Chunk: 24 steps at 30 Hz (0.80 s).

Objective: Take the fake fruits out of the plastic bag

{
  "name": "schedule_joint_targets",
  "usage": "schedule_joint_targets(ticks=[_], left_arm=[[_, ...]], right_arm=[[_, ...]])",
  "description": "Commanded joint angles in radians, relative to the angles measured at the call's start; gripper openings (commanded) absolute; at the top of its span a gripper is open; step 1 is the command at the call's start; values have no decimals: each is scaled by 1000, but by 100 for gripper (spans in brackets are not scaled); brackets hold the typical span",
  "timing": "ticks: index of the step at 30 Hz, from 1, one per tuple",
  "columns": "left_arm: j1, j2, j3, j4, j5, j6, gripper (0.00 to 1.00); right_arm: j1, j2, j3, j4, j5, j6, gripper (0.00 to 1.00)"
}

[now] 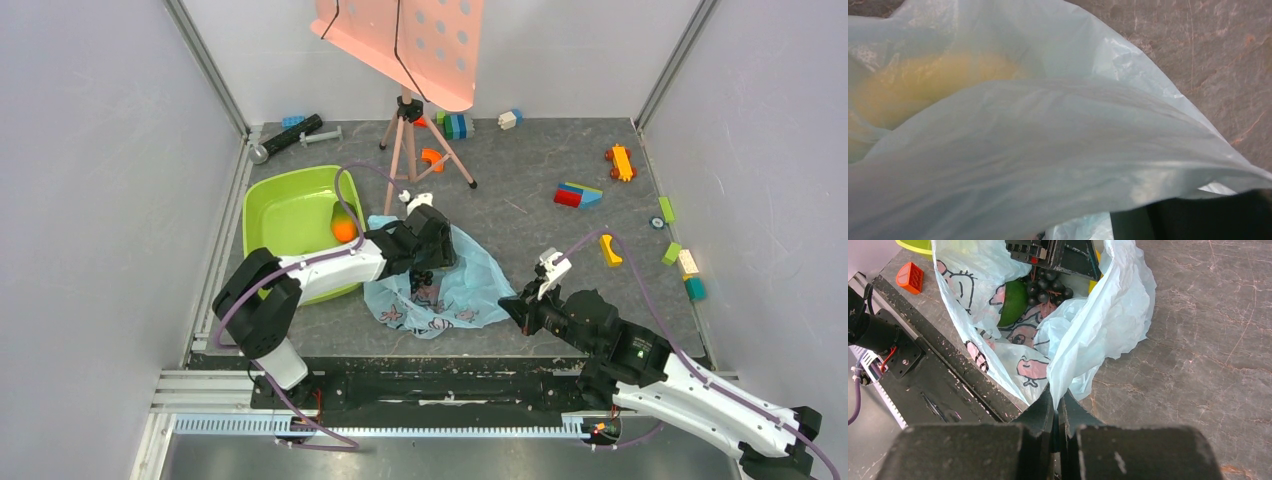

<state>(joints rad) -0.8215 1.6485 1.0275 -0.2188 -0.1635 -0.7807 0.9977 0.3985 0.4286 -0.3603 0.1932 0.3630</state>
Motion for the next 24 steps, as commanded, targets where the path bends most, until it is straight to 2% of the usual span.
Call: schedule_joint_targets(ticks=[1, 7, 12, 18, 24], left_arm=[[-5, 18, 14, 30, -105, -85, 72], [-5, 88, 88, -24, -214, -104, 76], [-4, 140, 125, -39, -250, -117, 77], [-2, 180, 171, -85, -332, -116, 84], [14, 219, 202, -126, -367, -90, 86]], right_arm=[[0, -4, -4, 22, 14, -7, 0], [1, -15, 3, 7, 22, -9, 0], [1, -21, 0, 3, 26, -9, 0], [1, -22, 3, -4, 30, -10, 0], [1, -6, 15, -11, 27, -15, 0]])
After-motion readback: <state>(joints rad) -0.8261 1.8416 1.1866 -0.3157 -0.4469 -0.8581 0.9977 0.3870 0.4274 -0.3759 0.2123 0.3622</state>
